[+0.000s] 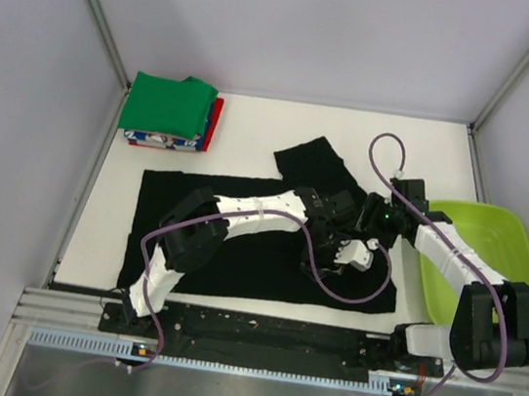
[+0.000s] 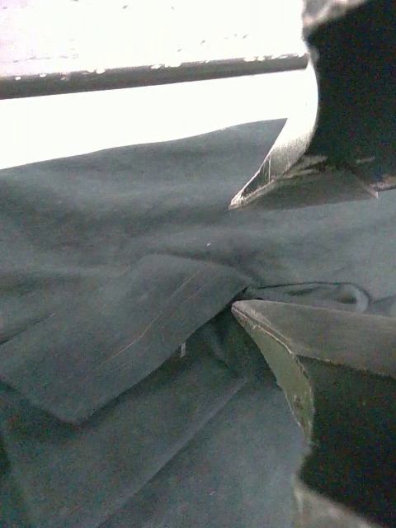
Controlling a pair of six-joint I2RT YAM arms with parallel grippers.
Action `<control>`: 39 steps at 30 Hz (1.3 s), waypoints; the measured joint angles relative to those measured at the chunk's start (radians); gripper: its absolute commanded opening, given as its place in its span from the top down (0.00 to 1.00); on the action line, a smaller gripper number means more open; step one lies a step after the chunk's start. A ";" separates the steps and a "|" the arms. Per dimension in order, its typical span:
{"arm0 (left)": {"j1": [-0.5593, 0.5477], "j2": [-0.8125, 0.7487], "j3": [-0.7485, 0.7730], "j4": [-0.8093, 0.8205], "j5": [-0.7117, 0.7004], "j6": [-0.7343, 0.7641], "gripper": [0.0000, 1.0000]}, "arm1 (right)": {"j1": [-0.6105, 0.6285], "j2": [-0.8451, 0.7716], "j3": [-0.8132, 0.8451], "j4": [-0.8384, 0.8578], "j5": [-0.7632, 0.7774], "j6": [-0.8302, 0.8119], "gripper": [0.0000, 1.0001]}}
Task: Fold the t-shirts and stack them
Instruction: Fold the flattened tshirt in 1/3 of the way
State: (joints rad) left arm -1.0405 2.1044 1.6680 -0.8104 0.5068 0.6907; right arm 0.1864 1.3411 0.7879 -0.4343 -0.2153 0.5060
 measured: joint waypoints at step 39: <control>0.161 0.109 0.122 0.010 0.131 -0.132 1.00 | 0.001 -0.106 -0.212 -0.094 -0.146 0.079 1.00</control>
State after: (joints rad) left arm -0.8795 2.2139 1.7897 -0.8005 0.6380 0.5583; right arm 0.1871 1.2350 0.5758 -0.5285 -0.3618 0.5854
